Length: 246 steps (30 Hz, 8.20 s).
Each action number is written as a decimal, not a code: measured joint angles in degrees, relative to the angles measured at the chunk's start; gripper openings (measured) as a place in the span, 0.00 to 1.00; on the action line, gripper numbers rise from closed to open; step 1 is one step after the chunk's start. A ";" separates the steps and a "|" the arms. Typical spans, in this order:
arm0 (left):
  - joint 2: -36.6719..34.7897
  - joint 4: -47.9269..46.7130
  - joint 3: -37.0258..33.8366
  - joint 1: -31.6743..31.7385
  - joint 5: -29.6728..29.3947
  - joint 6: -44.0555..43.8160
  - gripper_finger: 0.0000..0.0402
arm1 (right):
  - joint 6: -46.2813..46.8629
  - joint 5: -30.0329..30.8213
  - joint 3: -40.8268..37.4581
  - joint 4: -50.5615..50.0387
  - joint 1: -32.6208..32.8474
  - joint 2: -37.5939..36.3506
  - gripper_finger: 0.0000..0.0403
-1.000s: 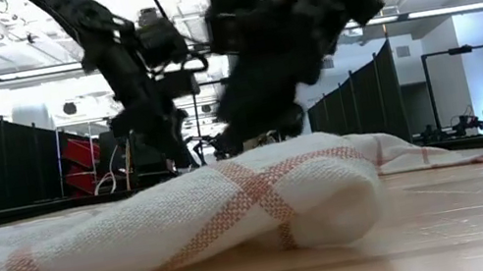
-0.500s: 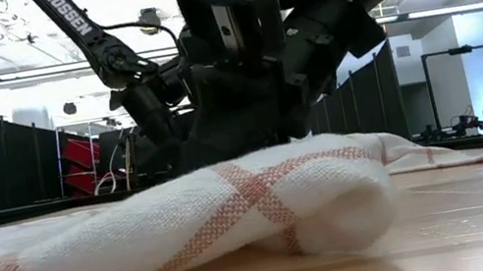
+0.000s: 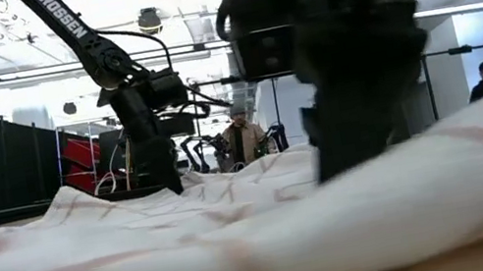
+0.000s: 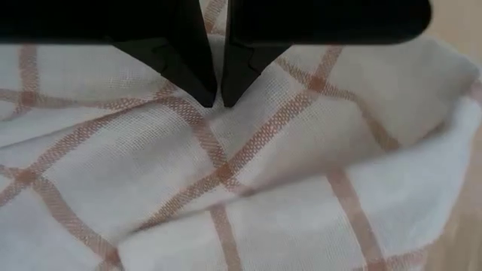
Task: Roll towel
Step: Roll the white checkered towel
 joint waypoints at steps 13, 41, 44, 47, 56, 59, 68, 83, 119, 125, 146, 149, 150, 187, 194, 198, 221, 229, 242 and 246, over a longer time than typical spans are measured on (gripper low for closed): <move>-6.01 -5.47 -0.89 -0.25 -1.58 -8.82 0.04 | -15.40 0.28 -7.31 -14.01 -2.70 -13.23 0.33; -4.85 -3.03 -0.45 -0.29 -0.92 -4.87 0.04 | 6.63 -2.73 -5.98 -14.81 13.85 -20.68 0.01; -4.86 -2.89 -0.44 -0.26 -0.87 -4.63 0.04 | 14.11 -2.73 -5.94 -9.22 16.92 -19.95 0.03; -4.84 -2.27 -0.43 -0.29 -0.89 -4.47 0.04 | 22.19 -2.76 -5.98 -7.06 17.64 -19.85 0.08; -4.86 -11.39 3.63 -1.94 -0.81 -5.84 0.04 | 17.26 2.41 -5.94 -11.36 11.64 -23.36 0.27; -5.31 -16.35 5.99 -3.70 -0.78 -6.02 0.04 | 12.87 1.80 -5.96 -14.85 7.84 -23.32 0.30; -11.04 -27.03 7.81 -13.41 1.95 -10.88 0.04 | 3.47 21.35 -7.18 -41.83 -9.69 -23.60 0.35; -13.97 -12.80 -1.38 -33.49 0.13 -34.62 0.04 | -28.50 14.11 -11.49 -26.30 -48.90 -22.58 0.35; -13.73 -12.70 -5.46 -47.19 -0.33 -45.36 0.04 | -44.10 -0.80 -8.74 -27.65 -66.73 -12.61 0.00; -13.73 -5.48 -9.86 -52.16 0.23 -52.42 0.04 | -46.87 4.77 -4.45 -28.23 -72.34 -12.57 0.00; -15.11 -2.17 -11.50 -54.95 1.44 -55.25 0.04 | -51.51 10.44 10.87 -40.58 -75.34 -12.76 0.17; -16.55 -2.03 -11.50 -53.48 1.39 -55.04 0.04 | -51.15 10.28 10.87 -40.73 -73.82 -12.79 0.28; -17.10 -2.28 -11.50 -52.96 1.36 -55.02 0.04 | -50.01 10.10 10.88 -41.30 -73.44 -12.79 0.31; -6.45 -1.03 3.74 -8.41 -18.53 24.60 0.36 | 9.79 21.57 -15.27 -6.99 0.67 -25.49 0.41; -3.88 5.79 3.76 -6.99 -19.53 24.76 0.36 | 11.59 22.77 -15.27 -6.91 1.18 -25.46 0.41; -1.73 3.48 3.70 -7.48 -19.59 25.07 0.36 | 11.72 22.80 -15.25 -7.07 1.43 -25.46 0.41; -0.12 12.72 3.72 -3.21 -24.06 -0.20 0.00 | 12.16 22.78 -15.25 -8.25 2.87 -25.49 0.41; -3.66 13.66 3.74 9.31 -16.81 -21.76 0.00 | 15.50 22.76 -15.25 -8.11 4.99 -25.49 0.41; -4.52 9.59 3.74 14.96 6.81 -19.45 0.08 | 7.79 22.53 -15.25 -3.44 5.32 -25.49 0.41; -6.77 4.87 4.76 10.70 9.64 -10.74 0.13 | 4.90 21.45 -15.25 -1.40 3.64 -24.96 0.41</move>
